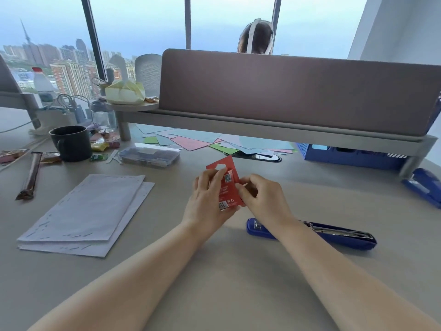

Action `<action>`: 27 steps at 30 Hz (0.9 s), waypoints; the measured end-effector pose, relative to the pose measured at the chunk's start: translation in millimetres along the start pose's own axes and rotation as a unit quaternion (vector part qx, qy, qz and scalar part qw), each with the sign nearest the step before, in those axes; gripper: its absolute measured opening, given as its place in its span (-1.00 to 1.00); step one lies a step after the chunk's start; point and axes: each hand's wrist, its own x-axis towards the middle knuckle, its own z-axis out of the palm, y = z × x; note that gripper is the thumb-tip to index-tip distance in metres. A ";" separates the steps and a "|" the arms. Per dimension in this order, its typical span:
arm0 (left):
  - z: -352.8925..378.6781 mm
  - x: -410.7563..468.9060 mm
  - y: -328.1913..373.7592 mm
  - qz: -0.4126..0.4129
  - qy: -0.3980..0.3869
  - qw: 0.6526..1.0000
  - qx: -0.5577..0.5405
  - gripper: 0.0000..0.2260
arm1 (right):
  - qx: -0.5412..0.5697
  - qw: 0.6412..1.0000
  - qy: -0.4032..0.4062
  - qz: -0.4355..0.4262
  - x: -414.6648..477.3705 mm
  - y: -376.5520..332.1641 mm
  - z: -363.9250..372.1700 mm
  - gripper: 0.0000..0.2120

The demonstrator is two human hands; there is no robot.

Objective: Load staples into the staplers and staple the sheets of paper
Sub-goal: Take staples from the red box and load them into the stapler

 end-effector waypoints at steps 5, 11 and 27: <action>-2.0 -3.5 -1.5 0.008 0.016 1.000 -0.011 -0.32 | -0.043 0.998 0.022 -0.049 -6.8 1.4 2.7 -0.77; -3.0 -5.2 -0.3 -0.003 0.032 0.999 -0.043 -0.31 | -0.015 0.998 0.020 -0.057 -12.6 -4.7 -2.2 -0.71; -4.7 -3.6 -6.1 -0.005 0.028 0.998 -0.051 -0.32 | -0.062 0.989 0.072 -0.114 -9.6 -0.3 -0.7 -0.83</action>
